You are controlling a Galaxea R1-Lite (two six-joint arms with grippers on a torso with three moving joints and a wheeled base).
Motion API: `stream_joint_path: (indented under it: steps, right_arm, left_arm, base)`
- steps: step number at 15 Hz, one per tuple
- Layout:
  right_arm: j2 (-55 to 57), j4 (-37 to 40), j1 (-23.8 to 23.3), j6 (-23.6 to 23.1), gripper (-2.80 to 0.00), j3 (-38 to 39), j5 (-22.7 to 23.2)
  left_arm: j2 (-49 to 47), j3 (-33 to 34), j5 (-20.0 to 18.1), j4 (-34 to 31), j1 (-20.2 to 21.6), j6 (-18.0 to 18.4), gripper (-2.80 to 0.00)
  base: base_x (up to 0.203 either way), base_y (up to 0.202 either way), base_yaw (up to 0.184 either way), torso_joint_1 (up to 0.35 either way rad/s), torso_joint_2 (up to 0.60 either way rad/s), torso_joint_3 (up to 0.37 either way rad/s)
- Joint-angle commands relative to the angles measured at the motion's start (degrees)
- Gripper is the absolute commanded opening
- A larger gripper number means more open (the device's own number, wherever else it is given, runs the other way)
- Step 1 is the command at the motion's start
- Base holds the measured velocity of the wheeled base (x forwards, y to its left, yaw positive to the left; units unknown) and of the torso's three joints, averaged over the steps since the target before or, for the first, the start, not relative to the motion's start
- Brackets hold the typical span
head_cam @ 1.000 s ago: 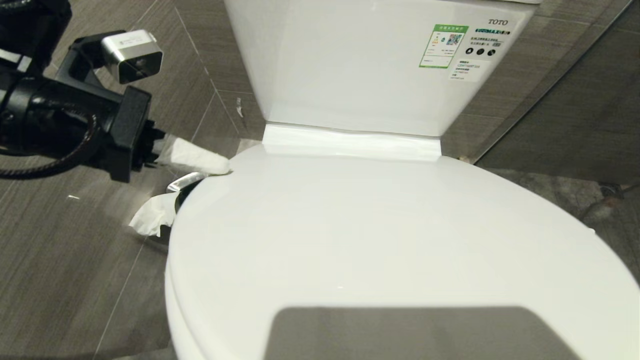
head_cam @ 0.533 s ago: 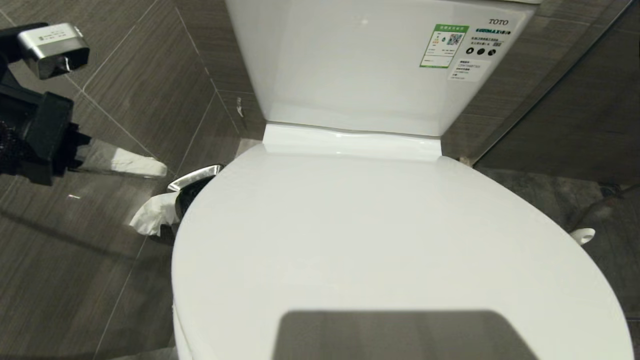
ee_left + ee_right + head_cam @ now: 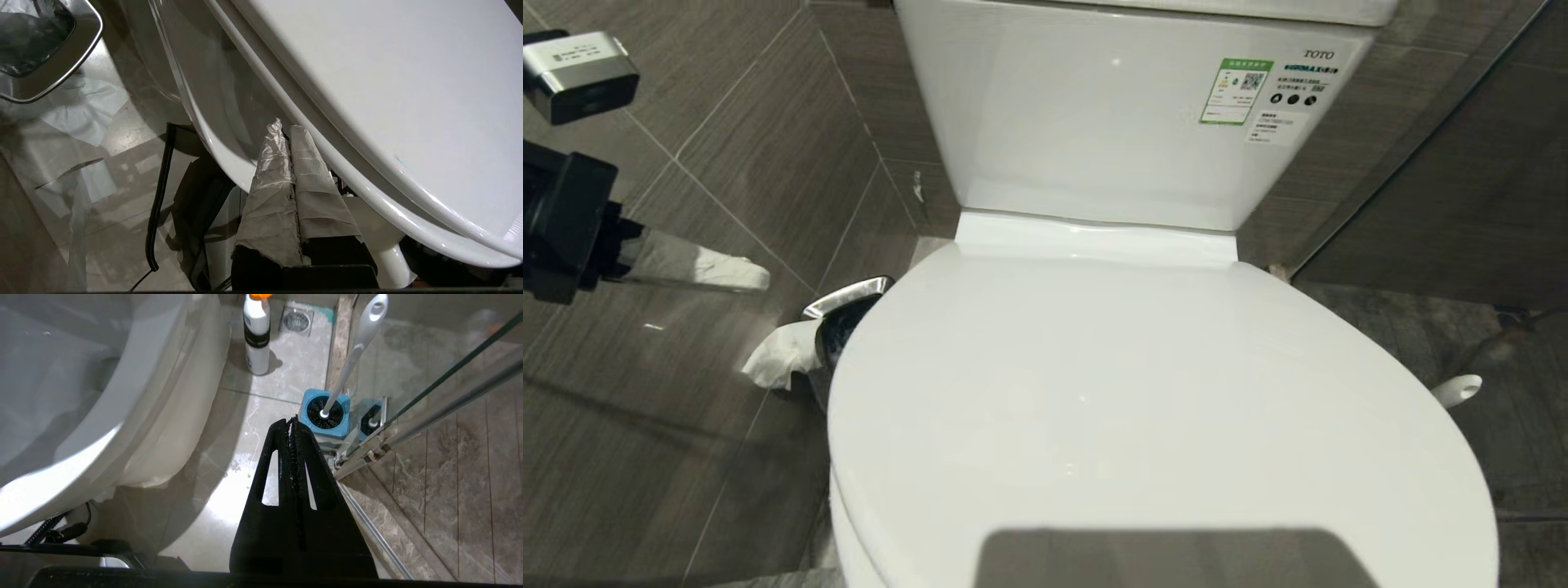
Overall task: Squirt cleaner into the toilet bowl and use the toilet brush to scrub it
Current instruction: Close the toilet lid
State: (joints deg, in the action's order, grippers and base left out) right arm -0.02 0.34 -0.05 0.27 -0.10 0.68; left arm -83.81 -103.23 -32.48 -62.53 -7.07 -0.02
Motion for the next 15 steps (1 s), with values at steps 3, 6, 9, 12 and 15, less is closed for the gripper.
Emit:
stream_joint_path:
  steps: [3,6,9,12,15]
  right_arm:
    - [0.0,0.0,0.0,0.0,-2.80,0.0,0.0]
    - [0.0,0.0,0.0,0.0,-2.80,0.0,0.0]
    - [0.0,0.0,0.0,0.0,-2.80,0.0,0.0]
    - [0.0,0.0,0.0,0.0,-2.80,0.0,0.0]
    - [0.0,0.0,0.0,0.0,-2.80,0.0,0.0]
  left_arm:
    - [0.5,0.0,-0.1,-0.8,0.0,0.0,-2.80]
    - [0.9,0.0,-0.2,-2.1,-0.1,0.1,-2.80]
    - [1.0,0.3,-0.1,-5.4,-0.1,0.3,-2.80]
    - [1.4,0.5,-0.1,-6.1,0.0,0.3,-2.80]
    - [1.5,0.5,0.0,-6.2,0.0,0.0,-2.80]
  base:
    - [0.000,0.000,0.000,0.001,0.00,0.189]
    - [0.000,0.000,0.000,0.002,0.00,0.203]
    - [0.000,0.000,0.000,0.002,0.00,0.202]
    - [0.000,0.000,0.000,0.000,0.00,0.201]
    - [0.000,0.000,0.000,0.000,0.00,0.201]
